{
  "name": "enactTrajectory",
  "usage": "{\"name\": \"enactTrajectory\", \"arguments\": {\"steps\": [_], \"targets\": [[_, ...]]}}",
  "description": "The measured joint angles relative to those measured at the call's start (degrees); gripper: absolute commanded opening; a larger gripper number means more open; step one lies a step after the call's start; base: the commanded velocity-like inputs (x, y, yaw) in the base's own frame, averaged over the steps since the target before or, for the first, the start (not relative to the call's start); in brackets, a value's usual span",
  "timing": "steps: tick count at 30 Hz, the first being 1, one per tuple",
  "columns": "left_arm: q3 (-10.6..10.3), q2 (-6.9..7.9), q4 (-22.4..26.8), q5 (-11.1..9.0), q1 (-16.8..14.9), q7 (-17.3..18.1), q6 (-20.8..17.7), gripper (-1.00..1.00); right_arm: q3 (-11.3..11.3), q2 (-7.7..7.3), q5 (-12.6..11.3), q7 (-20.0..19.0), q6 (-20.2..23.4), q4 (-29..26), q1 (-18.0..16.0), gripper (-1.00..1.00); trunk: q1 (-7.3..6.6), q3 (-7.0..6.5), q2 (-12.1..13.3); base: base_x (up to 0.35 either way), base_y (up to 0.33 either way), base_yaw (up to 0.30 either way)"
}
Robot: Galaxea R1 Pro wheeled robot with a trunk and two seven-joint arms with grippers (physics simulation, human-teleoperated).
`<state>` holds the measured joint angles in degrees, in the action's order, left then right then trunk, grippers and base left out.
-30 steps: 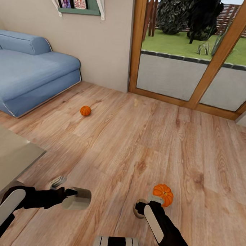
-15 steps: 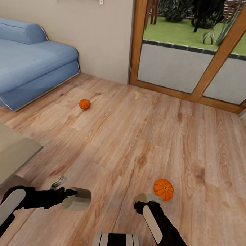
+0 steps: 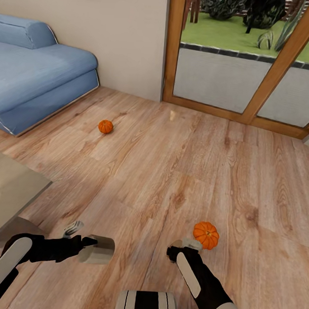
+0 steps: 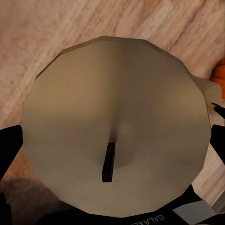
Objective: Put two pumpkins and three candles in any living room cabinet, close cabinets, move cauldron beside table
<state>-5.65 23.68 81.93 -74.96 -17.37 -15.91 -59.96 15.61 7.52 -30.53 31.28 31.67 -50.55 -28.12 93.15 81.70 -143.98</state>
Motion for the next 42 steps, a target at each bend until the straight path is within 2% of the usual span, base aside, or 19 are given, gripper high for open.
{"name": "enactTrajectory", "arguments": {"steps": [2, 4, 6, 9, 15, 30, 36, 39, 42], "targets": [[0.05, 0.01, -0.02, 0.04, 0.0, -0.01, 0.0, -1.0, -0.04, -0.01, 0.0, 0.02, -2.18, 2.73, -0.67, 1.0, 0.0, 0.0, 0.0, 0.0, 0.0, 0.0], [0.03, 0.01, 0.01, 0.01, 0.0, -0.01, 0.0, -1.0, -0.02, -0.01, -0.05, -0.52, -6.15, 7.1, -2.14, 1.0, 0.0, 0.0, 0.0, 0.0, 0.0, 0.0], [0.01, 0.01, -0.02, -0.01, 0.0, -0.02, 0.0, -1.0, -0.03, 0.05, 0.21, -3.41, -8.25, 11.03, -3.71, 1.0, 0.0, 0.0, 0.0, 0.0, 0.0, 0.0], [0.01, 0.01, -0.03, 0.01, 0.0, -0.02, 0.0, -1.0, -0.07, 0.03, 1.48, -6.53, -9.62, 12.9, -4.55, 1.0, 0.0, 0.0, 0.0, 0.0, 0.0, 0.0], [0.01, 0.01, -0.03, 0.01, 0.0, -0.02, 0.0, -1.0, -0.14, 0.13, 2.72, -7.79, -11.51, 13.52, -4.88, 1.0, 0.0, 0.0, 0.0, 0.0, 0.0, 0.0], [0.01, 0.01, 0.01, 0.01, 0.0, -0.01, 0.0, -1.0, -0.06, -0.54, 2.93, -7.95, -11.98, 13.63, -5.25, 1.0, 0.0, 0.0, 0.0, 0.0, 0.0, 0.0], [0.01, 0.01, 0.0, 0.02, 0.0, -0.02, 0.0, -1.0, -0.07, -0.45, 2.78, -8.02, -14.1, 13.73, -5.61, 1.0, 0.0, 0.0, 0.0, 0.0, 0.0, 0.0], [0.01, 0.01, -0.05, 0.11, 0.01, -0.03, 0.0, -1.0, -0.07, -0.56, 2.76, -8.03, -14.26, 13.74, -5.67, 1.0, 0.08, 0.66, -0.04, 0.0, 0.0, 0.0], [0.01, -0.02, -0.02, -0.05, 0.0, -0.02, 0.0, -1.0, -0.06, -0.61, 2.76, -8.03, -14.35, 13.74, -5.69, 1.0, 0.08, 0.67, -0.04, 0.0, 0.0, 0.0]]}}
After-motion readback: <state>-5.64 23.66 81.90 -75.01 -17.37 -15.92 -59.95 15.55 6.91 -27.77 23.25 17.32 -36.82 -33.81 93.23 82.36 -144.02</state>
